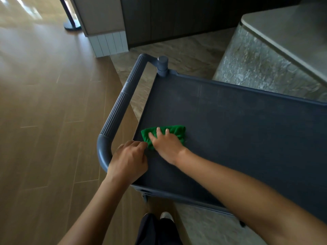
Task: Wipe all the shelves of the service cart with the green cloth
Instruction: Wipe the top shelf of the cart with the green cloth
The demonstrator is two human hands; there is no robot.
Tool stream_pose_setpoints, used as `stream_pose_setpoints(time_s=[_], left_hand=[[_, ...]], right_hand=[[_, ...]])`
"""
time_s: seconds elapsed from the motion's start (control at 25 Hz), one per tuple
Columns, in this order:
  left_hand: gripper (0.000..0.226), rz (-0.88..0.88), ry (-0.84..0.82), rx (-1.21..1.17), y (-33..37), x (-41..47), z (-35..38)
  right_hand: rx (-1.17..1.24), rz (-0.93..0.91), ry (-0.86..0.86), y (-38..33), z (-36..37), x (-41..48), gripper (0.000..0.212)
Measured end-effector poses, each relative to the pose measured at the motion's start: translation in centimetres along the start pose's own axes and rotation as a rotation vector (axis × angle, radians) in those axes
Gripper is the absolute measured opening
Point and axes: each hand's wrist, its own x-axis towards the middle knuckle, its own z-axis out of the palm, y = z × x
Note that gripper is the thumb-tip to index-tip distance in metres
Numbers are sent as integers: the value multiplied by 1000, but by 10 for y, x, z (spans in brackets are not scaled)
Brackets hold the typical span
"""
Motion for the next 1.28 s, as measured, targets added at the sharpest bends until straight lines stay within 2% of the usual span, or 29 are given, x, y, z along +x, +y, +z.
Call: stream_pose_setpoints(time_s=[0.24, 0.36, 0.44, 0.52, 0.64, 0.72, 0.8, 0.92, 1.04, 1.16, 1.28], left_hand=[[27, -24, 2, 52, 4, -4, -2], [24, 34, 4, 94, 12, -8, -4], [26, 73, 23, 37, 21, -10, -3], [32, 74, 25, -80, 32, -9, 2], [38, -25, -29, -350, 49, -6, 15], [40, -88, -101, -514, 64, -3, 23], [39, -116, -152, -602, 78, 2, 30], [41, -223, -224, -841, 99, 7, 30], [29, -267, -295, -1154, 111, 8, 17], [22, -272, -202, -1321, 111, 2, -6], [26, -310, -72, -1337, 97, -3, -32]], right_hand=[[35, -260, -53, -22, 16, -93, 55], [80, -248, -83, -12, 19, -126, 56], [160, -168, -50, 4, 22, -142, 56], [403, 12, 48, 27, 29, -154, 60], [922, 376, 237, 60, 34, -164, 58], [1237, 497, 318, 74, 34, -166, 49], [1590, 543, 344, 81, 32, -169, 36], [2079, 548, 341, 82, 22, -171, 19], [2390, 425, 322, 73, 5, -171, 18], [2573, 316, 266, 59, -18, -166, 27], [2720, 223, 176, 42, -42, -159, 41]])
